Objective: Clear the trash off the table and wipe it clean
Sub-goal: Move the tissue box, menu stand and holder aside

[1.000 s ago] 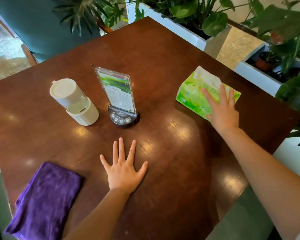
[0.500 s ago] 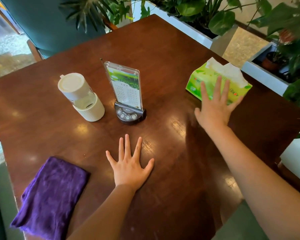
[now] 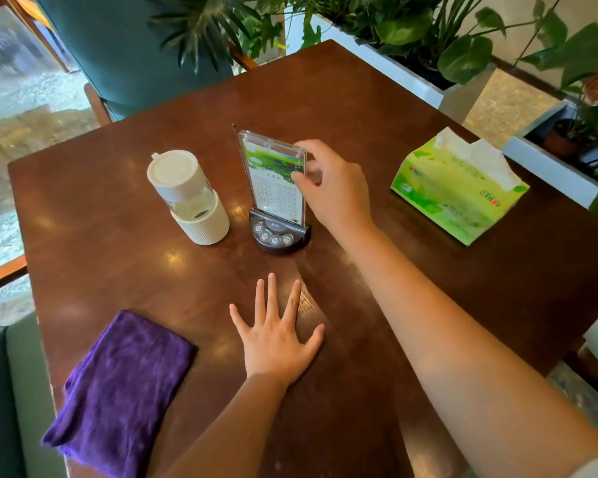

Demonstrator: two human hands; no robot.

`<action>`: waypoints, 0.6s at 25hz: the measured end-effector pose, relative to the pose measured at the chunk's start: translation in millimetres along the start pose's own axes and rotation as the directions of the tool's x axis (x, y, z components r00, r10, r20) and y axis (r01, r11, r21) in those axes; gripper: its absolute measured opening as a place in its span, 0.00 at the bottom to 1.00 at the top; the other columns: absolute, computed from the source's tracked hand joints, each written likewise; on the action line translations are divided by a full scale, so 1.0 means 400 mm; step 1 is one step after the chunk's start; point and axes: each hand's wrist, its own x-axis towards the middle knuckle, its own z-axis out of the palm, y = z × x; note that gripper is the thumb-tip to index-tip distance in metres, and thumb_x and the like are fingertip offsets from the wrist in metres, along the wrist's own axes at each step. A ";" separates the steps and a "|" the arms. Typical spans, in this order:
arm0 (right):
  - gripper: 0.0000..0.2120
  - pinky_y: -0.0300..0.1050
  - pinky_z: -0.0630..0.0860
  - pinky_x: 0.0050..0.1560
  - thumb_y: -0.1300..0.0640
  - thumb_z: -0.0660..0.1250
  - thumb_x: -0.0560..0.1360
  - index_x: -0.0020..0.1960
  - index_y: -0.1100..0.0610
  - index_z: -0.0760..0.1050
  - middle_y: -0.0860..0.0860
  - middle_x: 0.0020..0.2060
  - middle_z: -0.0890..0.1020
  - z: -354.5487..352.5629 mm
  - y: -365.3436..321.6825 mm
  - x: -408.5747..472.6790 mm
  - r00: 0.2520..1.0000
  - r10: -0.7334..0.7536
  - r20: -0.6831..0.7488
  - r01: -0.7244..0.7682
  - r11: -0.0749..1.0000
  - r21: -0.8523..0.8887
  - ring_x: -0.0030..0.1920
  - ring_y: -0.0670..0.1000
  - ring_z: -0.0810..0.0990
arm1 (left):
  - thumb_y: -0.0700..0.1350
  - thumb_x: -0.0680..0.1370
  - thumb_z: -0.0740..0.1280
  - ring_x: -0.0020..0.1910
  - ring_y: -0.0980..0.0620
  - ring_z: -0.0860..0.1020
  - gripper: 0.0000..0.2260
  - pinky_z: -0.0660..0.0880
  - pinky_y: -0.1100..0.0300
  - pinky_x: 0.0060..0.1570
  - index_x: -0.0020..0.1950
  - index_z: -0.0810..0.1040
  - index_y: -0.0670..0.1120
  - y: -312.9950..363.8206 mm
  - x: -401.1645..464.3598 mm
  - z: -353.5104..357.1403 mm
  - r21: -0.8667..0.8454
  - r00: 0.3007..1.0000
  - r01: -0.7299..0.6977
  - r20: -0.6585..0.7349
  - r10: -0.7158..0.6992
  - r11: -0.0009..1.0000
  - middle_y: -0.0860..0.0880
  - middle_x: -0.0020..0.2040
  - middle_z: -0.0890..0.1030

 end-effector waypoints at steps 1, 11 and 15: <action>0.10 0.53 0.79 0.42 0.55 0.67 0.74 0.55 0.53 0.75 0.52 0.44 0.85 0.002 0.000 0.008 0.999 -0.023 -0.023 0.022 0.999 -0.040 0.44 0.55 0.82 | 0.72 0.70 0.44 0.74 0.51 0.35 0.34 0.37 0.34 0.66 0.73 0.37 0.63 -0.001 0.000 0.001 -0.001 1.000 0.002 -0.006 -0.002 1.000 0.50 0.77 0.40; 0.04 0.50 0.78 0.41 0.58 0.67 0.73 0.47 0.54 0.75 0.53 0.41 0.84 -0.210 0.210 0.010 0.951 0.093 -0.295 -0.130 0.985 -0.110 0.38 0.55 0.82 | 0.72 0.71 0.45 0.75 0.51 0.36 0.34 0.39 0.33 0.67 0.73 0.40 0.63 -0.003 -0.004 0.004 -0.006 1.000 0.003 -0.015 -0.003 1.000 0.50 0.77 0.40; 0.05 0.54 0.79 0.43 0.59 0.67 0.74 0.49 0.57 0.75 0.57 0.42 0.84 -0.248 0.270 0.017 0.932 0.152 -0.330 -0.183 0.981 -0.066 0.37 0.58 0.82 | 0.72 0.71 0.45 0.75 0.51 0.37 0.34 0.40 0.33 0.68 0.73 0.40 0.63 -0.001 -0.004 0.003 -0.004 1.000 0.009 -0.018 -0.009 1.000 0.50 0.77 0.41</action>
